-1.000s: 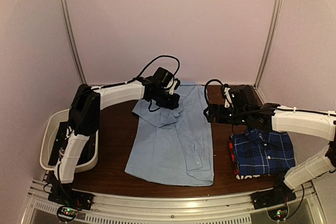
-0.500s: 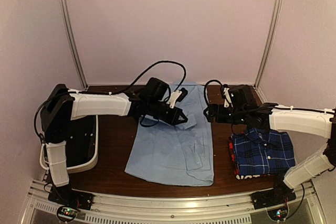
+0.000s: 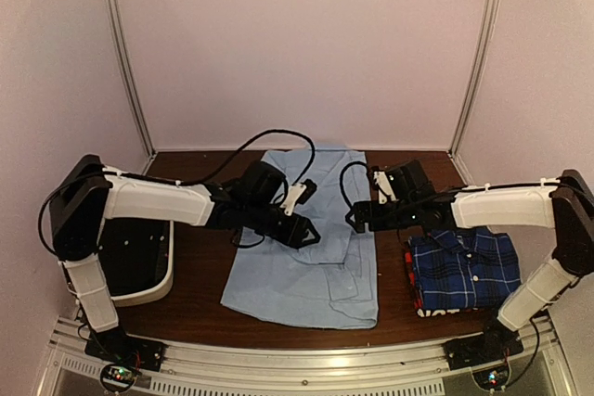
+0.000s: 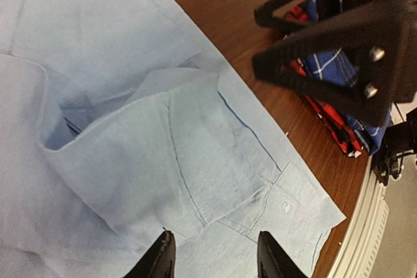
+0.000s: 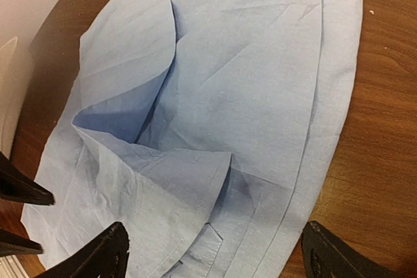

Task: Fold and stack the long sleeve shirts
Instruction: Place the sleeve of the 1/3-folded shirt, then pick up the sleeve from the 1/3-folded shirt.

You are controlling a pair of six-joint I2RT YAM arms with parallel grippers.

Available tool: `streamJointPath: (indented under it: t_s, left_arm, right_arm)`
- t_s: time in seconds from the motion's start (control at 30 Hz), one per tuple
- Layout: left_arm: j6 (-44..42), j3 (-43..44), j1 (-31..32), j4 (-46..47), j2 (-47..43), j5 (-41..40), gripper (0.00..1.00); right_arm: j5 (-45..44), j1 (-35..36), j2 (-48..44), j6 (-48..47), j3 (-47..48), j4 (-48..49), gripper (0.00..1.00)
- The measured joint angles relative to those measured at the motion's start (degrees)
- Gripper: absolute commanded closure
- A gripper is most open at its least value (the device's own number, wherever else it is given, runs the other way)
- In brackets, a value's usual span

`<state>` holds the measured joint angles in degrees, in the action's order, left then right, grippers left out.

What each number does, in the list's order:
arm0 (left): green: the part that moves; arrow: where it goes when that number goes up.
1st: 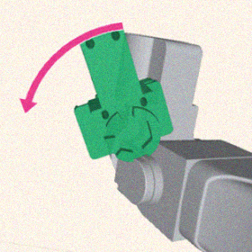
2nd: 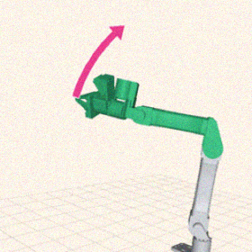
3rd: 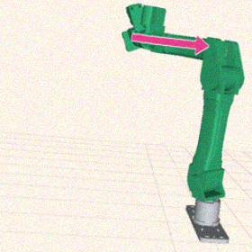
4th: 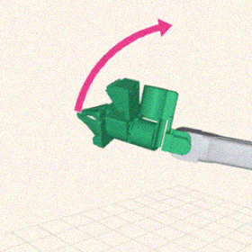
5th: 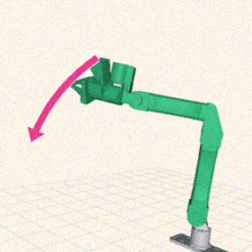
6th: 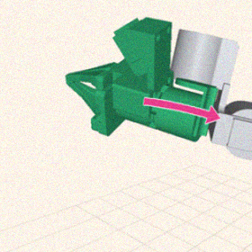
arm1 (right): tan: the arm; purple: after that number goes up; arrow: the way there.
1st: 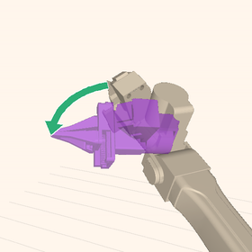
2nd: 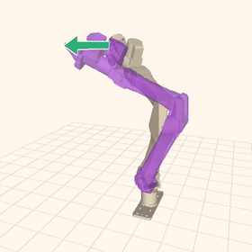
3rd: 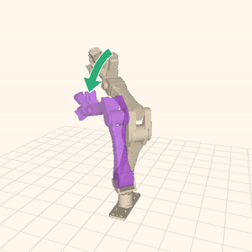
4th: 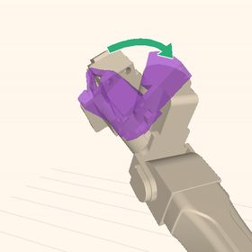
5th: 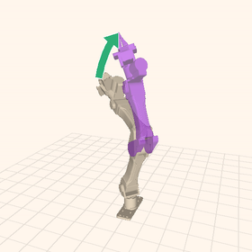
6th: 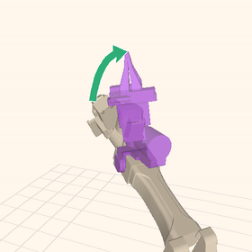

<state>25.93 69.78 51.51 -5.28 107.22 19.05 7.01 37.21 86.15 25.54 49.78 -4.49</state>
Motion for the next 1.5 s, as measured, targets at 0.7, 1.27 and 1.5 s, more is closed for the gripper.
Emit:
streamJointPath:
  t_s: [0.7, 1.27, 1.5]
  left_arm:
    - [18.2, -20.0, -9.4, -13.3, -23.1, -14.1, 0.51]
    - [24.5, -33.0, -8.2, -20.1, -31.3, -11.5, 0.49]
    - [26.8, -33.8, -4.5, -19.5, -29.1, -10.6, 0.56]
  right_arm:
    - [13.4, 0.0, 17.5, -20.0, 15.6, -2.7, 0.23]
    - [19.6, 0.8, 19.4, -19.7, 13.7, -4.5, 0.88]
    - [20.4, 1.0, 14.3, -16.2, 11.9, -3.2, 0.99]
